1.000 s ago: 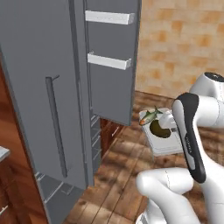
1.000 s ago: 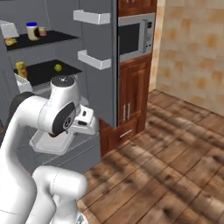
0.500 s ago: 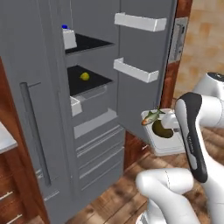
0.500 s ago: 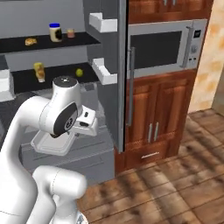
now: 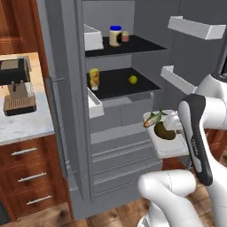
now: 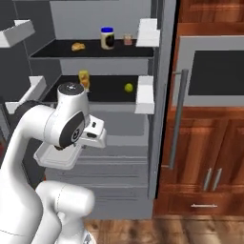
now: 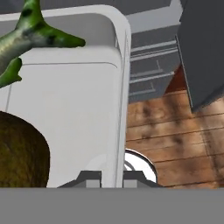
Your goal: Place the tupperware on the top shelf of the fridge. Make space for the tupperware among the existing items by rearranging them on the shelves if needed. Close the fridge door when finished.
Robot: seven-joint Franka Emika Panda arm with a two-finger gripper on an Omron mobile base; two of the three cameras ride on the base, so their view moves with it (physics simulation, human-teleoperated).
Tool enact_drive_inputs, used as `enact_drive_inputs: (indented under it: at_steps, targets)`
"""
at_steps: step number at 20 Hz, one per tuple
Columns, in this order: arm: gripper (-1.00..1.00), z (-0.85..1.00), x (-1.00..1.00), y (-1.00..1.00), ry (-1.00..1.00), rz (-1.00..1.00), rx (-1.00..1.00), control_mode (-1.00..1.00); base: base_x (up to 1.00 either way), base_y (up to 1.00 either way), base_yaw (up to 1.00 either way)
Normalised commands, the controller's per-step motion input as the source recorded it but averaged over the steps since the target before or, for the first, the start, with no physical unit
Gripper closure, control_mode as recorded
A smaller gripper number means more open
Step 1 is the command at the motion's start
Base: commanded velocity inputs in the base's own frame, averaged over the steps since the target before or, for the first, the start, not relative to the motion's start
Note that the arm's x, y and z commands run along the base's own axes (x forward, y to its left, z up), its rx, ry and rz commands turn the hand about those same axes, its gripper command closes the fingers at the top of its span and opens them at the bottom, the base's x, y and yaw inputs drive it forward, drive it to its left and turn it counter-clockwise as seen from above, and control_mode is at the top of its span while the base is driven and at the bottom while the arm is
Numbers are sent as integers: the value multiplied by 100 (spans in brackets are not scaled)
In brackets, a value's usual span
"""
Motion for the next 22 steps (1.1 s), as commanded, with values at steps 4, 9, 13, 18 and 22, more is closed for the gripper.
enact_drive_inputs:
  at_steps: [4, 9, 13, 18, 22]
  targets:
    - [100, 0, 0, 0, 0, 0, 0, 100, 56, -54, 47]
    - [100, 0, 0, 0, 0, 0, 0, 100, 59, -51, 29]
    - [100, 0, 0, 0, 0, 0, 0, 100, 65, -2, 3]
    - [100, 0, 0, 0, 0, 0, 0, 100, 66, 32, -2]
    - [100, 0, 0, 0, 0, 0, 0, 100, 57, 56, -14]
